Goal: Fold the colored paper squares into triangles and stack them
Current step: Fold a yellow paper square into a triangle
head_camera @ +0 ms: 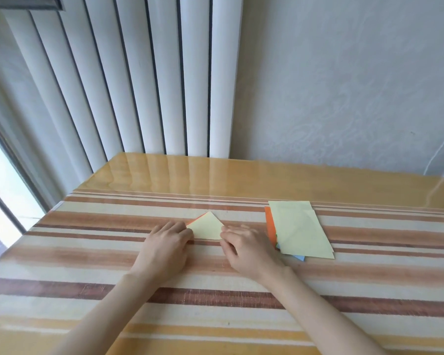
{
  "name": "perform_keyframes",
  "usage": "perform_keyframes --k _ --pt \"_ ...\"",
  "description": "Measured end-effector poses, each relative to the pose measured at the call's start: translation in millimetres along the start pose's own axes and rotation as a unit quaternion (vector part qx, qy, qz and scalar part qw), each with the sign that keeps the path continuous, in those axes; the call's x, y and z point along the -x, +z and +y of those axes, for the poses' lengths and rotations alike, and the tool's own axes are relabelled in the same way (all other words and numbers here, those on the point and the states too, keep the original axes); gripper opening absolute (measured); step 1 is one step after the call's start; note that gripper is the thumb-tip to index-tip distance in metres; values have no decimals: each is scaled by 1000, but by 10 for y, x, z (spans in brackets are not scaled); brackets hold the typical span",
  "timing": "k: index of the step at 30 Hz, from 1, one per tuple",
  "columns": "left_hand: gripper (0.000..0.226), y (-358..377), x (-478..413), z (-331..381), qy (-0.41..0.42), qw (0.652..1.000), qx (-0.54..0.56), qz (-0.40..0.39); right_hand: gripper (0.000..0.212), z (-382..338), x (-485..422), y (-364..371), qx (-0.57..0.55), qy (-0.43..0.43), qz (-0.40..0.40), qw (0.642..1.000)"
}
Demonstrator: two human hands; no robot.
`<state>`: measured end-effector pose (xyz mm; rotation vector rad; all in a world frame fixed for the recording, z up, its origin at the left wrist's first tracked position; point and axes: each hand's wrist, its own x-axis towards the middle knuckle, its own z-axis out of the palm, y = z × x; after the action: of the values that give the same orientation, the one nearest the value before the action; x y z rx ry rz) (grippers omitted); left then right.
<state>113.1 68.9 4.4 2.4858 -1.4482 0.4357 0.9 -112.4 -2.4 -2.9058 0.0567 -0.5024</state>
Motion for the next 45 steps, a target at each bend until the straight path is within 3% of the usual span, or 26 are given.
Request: perform_keyframes --k 2,6,12,15,17,19,20,23,25,27,34,36,38,40,42,45 --pt "42 13 44 134 -38 999 -4 -30 43 -141 34 -42 9 16 8 1000" --pt "71 32 118 286 -112 987 66 -92 72 -346 44 -25 16 75 -62 995" --pt "93 44 173 271 -124 973 49 -190 58 -268 169 -121 39 114 -177 977" --pt "83 -7 142 276 -127 966 31 -222 72 -200 263 -222 54 125 -171 976" --pt "86 -30 125 297 -125 966 21 -227 80 -157 393 -305 42 120 -78 989" --pt "91 -42 136 330 -129 971 16 -202 60 -40 585 -441 38 126 51 990" --pt "90 -45 143 361 -125 979 15 -163 49 56 698 -511 34 142 80 986" --pt "75 -41 212 586 -84 995 41 -19 56 414 1022 -661 12 180 5 984" --pt "56 -14 295 820 -33 998 54 30 57 569 1131 -688 -7 198 -56 978" --pt "42 34 397 1034 -1 996 77 53 53 626 1145 -662 -17 202 -61 977" --pt "43 84 608 1226 19 985 159 58 20 669 1193 -593 93 128 -26 987" --pt "38 64 610 1231 19 985 163 47 42 603 1240 -667 88 131 3 988" --pt "28 48 615 1268 19 986 161 45 85 450 1308 -753 79 134 -23 988" --pt "28 29 643 1338 22 987 155 36 105 262 1430 -811 64 150 -87 983" --pt "33 -5 697 1433 36 989 143 20 98 60 1580 -807 46 169 -119 977" --pt "42 -52 817 1615 75 990 117 -17 71 -198 1817 -738 69 197 -108 972"
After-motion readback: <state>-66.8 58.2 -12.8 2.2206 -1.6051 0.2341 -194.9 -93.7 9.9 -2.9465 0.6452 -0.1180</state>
